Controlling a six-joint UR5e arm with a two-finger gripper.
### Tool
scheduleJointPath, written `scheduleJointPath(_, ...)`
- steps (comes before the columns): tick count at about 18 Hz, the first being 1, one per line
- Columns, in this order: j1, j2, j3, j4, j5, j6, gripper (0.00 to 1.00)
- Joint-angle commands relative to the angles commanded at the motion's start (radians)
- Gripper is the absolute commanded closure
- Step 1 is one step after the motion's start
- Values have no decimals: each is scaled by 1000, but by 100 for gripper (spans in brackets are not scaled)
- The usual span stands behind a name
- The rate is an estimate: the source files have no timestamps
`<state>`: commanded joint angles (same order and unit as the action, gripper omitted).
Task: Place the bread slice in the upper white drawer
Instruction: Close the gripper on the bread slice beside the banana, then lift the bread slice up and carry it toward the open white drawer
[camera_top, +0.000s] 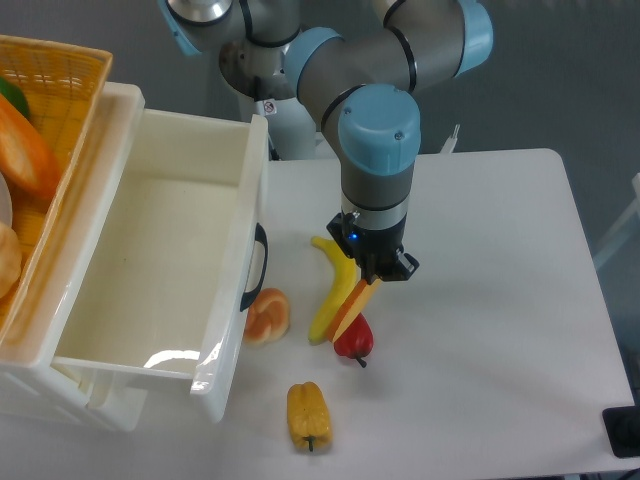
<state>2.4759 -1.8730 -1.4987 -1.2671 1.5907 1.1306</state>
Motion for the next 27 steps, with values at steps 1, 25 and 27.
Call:
scheduleJointPath(1,-2,0,-2,0,0,-2,90)
scheduleJointPath(25,32,244,34,-296,-135,-189,90)
scheduleJointPath(27,35,265,34,-299,-155,-209,90)
